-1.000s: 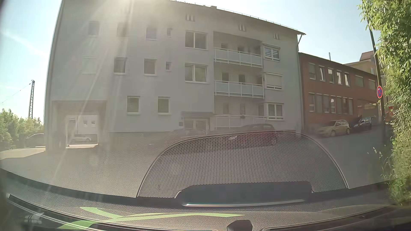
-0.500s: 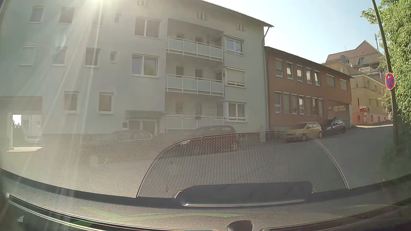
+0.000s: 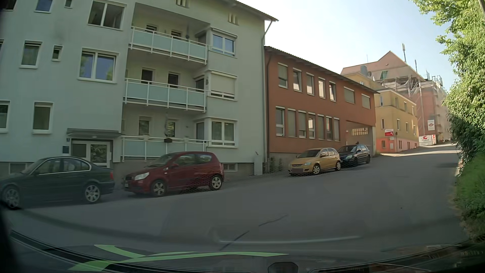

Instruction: Follow the waypoints while adhering to traffic rules and regulations

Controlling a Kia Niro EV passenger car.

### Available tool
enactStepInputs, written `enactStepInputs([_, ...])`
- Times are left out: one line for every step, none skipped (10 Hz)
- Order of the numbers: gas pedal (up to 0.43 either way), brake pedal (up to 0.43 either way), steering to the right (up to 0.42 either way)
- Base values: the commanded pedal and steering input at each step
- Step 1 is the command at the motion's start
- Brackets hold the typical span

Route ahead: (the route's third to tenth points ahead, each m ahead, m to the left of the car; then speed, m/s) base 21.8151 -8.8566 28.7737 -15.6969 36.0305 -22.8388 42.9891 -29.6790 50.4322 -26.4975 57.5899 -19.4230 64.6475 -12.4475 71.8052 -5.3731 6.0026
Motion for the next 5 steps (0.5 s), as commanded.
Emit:
enactStepInputs([0.087,0.0,0.254])
enactStepInputs([0.087,0.0,0.256])
enactStepInputs([0.087,0.0,0.257])
enactStepInputs([0.098,0.0,0.257])
enactStepInputs([0.098,0.0,0.257])
